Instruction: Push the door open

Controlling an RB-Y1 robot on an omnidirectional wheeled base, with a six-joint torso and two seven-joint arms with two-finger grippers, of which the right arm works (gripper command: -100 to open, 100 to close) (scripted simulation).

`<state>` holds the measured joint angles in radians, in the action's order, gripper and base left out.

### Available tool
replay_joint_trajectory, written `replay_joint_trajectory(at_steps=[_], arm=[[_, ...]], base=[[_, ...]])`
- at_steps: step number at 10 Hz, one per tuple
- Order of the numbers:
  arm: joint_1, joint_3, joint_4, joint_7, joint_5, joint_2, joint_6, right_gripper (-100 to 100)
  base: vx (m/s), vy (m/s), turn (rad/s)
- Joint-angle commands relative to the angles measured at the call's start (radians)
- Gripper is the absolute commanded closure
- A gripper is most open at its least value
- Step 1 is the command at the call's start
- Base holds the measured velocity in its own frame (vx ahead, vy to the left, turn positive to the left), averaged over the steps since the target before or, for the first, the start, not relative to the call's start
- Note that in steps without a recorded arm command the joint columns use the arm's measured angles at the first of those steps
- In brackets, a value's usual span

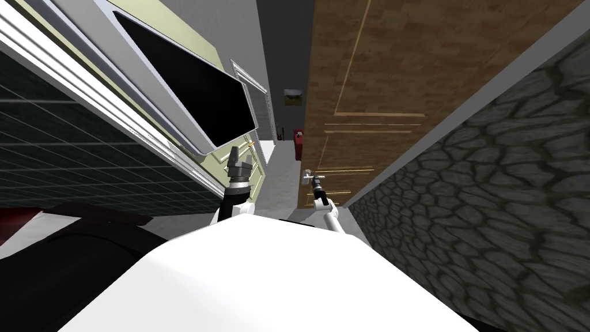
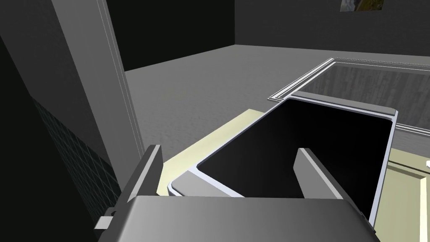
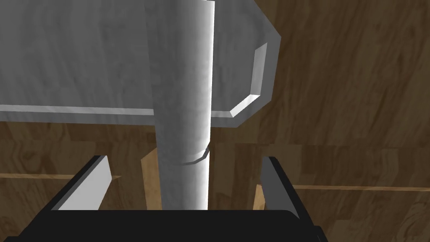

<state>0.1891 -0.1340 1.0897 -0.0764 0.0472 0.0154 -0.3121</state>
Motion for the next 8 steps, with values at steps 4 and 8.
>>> replay_joint_trajectory(at_steps=[4,8], arm=[[0.0,0.0,0.0,0.0,0.0,0.001,0.0,100],[0.006,0.016,0.0,0.003,-0.003,0.012,0.0,100]], base=[[-0.011,-0.003,0.005],[0.055,0.026,-0.013]])
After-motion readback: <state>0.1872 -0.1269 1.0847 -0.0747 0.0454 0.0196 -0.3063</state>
